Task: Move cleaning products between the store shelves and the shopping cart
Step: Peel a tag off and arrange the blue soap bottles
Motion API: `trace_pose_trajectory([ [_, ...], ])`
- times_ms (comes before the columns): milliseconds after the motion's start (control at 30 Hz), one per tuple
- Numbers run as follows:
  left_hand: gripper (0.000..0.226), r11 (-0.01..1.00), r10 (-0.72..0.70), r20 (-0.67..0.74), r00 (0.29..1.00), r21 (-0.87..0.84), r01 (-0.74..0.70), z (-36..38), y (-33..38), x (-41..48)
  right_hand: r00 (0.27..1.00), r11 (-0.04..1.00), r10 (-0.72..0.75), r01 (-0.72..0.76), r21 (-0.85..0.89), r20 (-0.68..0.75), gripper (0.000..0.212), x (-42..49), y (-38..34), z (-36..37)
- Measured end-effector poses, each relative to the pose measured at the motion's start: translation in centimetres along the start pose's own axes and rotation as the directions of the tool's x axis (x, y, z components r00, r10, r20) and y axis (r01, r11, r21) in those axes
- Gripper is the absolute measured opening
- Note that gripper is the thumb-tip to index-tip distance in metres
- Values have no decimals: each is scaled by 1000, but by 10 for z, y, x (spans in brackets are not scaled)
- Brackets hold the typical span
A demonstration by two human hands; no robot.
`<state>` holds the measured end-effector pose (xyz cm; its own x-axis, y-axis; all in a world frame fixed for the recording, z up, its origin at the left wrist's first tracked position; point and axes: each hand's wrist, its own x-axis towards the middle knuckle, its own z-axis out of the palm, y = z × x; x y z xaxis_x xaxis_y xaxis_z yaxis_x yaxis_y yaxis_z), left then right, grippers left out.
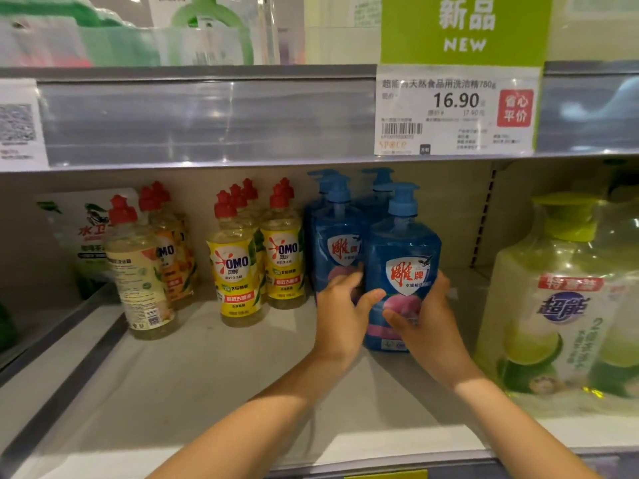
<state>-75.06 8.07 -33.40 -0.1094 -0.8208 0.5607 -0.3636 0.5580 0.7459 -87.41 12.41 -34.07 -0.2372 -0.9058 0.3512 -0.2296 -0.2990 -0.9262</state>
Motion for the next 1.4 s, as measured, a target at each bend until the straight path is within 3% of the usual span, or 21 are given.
trace_pose_trajectory([
  [100, 14, 996, 42, -54, 998, 76, -38, 8, 6, 3, 996, 997, 77, -78, -25, -47, 63, 16, 9, -2],
  [233, 32, 927, -39, 36, 999, 374, 23, 17, 16, 22, 977, 983, 174, -180, -44, -124, 51, 37, 8, -1],
  [300, 33, 901, -67, 64, 996, 434, 33, 24, 16, 31, 970, 976, 215, -211, 46, -114, 49, 47, 4, 0],
  [400, 26, 926, -92, 63, 994, 372, 62, 34, 9, 36, 956, 925, 294, -289, 246, 16, 33, 56, 0, -1],
  [500, 29, 944, -59, 58, 997, 327, 37, 37, 3, 29, 959, 929, 281, -280, 241, 31, 48, 62, -3, -2],
  [567, 30, 953, 6, 43, 999, 302, -18, 36, -4, 28, 953, 918, 300, -301, 258, 44, 39, 63, -3, -2],
  [633, 25, 965, 62, 43, 997, 253, -71, 34, -13, 33, 949, 924, 313, -312, 220, 29, 36, 65, -5, -1],
  [700, 23, 962, 89, 71, 994, 253, -104, 30, -20, 38, 964, 959, 266, -263, 110, -13, 48, 69, 1, -1],
  [900, 23, 973, 72, 125, 990, 212, -97, 29, -30, 40, 986, 983, 143, -152, -108, -89, 54, 76, 8, 6],
  [1067, 19, 970, 70, 103, 992, 227, -92, 29, -31, 44, 986, 987, 140, -146, -60, -96, 48, 76, 5, 8],
  [1233, 20, 985, -22, 130, 991, 170, 0, 19, -20, 42, 974, 976, 211, -215, -41, -85, 82, 75, 8, 7],
  [1300, 23, 985, -52, 172, 984, 169, 22, 10, -14, 40, 967, 970, 223, -233, -70, -124, 71, 70, 6, 8],
  [1400, 25, 979, -110, 226, 968, 190, 66, -9, -2, 34, 958, 964, 262, -266, -22, -120, 26, 60, -5, 10],
])
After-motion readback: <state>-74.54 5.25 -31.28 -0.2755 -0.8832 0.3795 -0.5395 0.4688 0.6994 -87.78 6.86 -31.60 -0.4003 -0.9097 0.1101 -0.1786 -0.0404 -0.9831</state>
